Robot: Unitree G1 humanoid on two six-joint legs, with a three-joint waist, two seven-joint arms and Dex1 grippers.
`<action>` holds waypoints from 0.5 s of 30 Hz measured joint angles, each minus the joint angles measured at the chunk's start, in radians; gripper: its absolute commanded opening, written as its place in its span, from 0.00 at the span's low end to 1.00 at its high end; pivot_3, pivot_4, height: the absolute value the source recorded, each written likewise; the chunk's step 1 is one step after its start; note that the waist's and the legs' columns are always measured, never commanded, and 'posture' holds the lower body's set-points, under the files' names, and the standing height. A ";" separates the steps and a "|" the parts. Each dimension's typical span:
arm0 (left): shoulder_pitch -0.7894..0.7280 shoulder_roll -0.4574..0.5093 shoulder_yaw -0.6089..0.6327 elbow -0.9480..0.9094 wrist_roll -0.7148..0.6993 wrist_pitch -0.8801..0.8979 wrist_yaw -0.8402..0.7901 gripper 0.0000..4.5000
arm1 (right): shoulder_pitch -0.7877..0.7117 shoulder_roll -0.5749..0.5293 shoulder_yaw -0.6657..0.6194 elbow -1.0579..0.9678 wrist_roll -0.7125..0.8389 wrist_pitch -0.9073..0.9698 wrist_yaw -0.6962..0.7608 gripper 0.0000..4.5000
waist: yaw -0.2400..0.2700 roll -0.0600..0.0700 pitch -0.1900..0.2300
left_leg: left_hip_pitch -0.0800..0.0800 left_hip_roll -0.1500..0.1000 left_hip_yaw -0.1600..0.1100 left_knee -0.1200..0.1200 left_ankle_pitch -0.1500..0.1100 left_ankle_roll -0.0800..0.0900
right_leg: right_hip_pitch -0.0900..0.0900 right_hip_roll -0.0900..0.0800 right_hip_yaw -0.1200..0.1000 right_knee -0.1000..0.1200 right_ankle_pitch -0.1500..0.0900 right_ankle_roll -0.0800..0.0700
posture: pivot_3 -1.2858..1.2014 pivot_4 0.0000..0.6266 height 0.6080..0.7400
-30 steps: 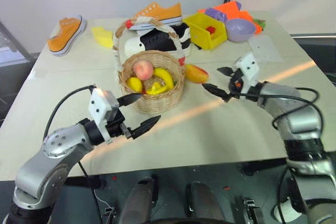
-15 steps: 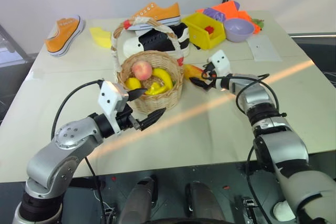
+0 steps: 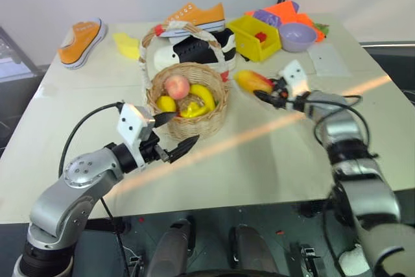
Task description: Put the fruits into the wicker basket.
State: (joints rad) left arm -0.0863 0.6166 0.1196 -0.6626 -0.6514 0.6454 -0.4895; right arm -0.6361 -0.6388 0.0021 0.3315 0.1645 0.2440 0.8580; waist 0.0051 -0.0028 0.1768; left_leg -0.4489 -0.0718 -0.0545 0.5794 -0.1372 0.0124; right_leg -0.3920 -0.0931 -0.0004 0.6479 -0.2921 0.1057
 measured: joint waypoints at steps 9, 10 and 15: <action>0.118 0.033 0.142 0.121 0.043 -0.155 -0.128 1.00 | 0.224 -0.074 -0.077 -0.709 0.331 0.422 0.049 0.44 | -0.020 0.000 0.000 | 0.000 0.001 0.000 0.000 -0.002 -0.002 | 0.000 -0.002 0.001 -0.002 -0.001 -0.002 | 0.52 0.24 1.00; 0.121 0.037 0.151 0.130 0.046 -0.162 -0.137 1.00 | 0.193 -0.041 -0.060 -0.727 0.341 0.447 0.025 0.44 | -0.021 0.000 0.000 | 0.000 0.001 0.001 0.000 -0.002 -0.002 | 0.000 -0.002 0.001 -0.002 -0.001 -0.003 | 0.52 0.24 1.00; 0.115 0.042 0.170 0.148 0.054 -0.184 -0.156 1.00 | -0.036 0.178 0.125 -0.693 0.277 0.526 -0.167 0.44 | -0.019 0.000 0.000 | -0.003 0.001 0.000 -0.001 -0.002 -0.002 | -0.007 -0.002 0.000 -0.003 -0.002 -0.003 | 0.52 0.24 1.00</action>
State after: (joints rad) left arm 0.0290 0.6589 0.2891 -0.5143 -0.5971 0.4618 -0.6460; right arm -0.6719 -0.4611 0.1268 -0.3619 0.4416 0.7703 0.6907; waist -0.0136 -0.0023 0.1771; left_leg -0.4518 -0.0712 -0.0542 0.5785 -0.1391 0.0103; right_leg -0.3990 -0.0955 -0.0003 0.6446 -0.2937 0.1026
